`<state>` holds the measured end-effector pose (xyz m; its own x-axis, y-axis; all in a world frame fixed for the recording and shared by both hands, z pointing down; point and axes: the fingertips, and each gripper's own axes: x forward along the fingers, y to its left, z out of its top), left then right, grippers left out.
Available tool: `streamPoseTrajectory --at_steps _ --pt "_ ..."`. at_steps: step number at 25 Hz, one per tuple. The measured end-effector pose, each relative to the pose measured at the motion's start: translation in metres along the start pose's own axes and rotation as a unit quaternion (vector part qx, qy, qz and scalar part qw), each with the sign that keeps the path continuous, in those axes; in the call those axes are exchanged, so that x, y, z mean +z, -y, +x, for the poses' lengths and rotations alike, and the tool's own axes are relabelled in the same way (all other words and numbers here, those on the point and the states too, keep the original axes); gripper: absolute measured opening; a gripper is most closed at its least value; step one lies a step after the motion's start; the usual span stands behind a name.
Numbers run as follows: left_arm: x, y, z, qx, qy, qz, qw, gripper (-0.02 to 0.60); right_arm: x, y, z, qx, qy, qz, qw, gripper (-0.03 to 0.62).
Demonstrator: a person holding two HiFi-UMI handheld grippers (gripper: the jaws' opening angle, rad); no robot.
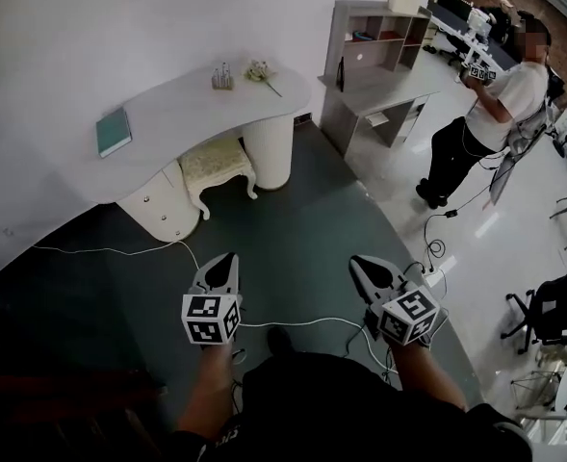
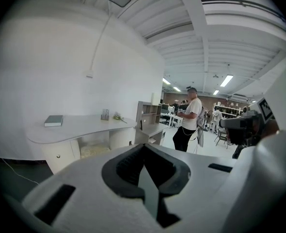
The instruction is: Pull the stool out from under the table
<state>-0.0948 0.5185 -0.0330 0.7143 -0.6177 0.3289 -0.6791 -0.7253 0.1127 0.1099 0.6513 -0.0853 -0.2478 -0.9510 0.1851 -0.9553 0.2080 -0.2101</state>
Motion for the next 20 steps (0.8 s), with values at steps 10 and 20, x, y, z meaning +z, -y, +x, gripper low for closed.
streamPoseTrajectory --at_steps 10,20 --pt "0.030 -0.050 0.024 -0.008 0.019 0.002 0.9998 0.009 0.013 -0.001 0.074 0.001 -0.020 0.004 1.000 0.005" --pt "0.010 -0.065 0.058 0.030 -0.015 -0.034 0.9988 0.009 0.024 0.034 0.132 0.052 -0.025 0.007 0.998 0.005"
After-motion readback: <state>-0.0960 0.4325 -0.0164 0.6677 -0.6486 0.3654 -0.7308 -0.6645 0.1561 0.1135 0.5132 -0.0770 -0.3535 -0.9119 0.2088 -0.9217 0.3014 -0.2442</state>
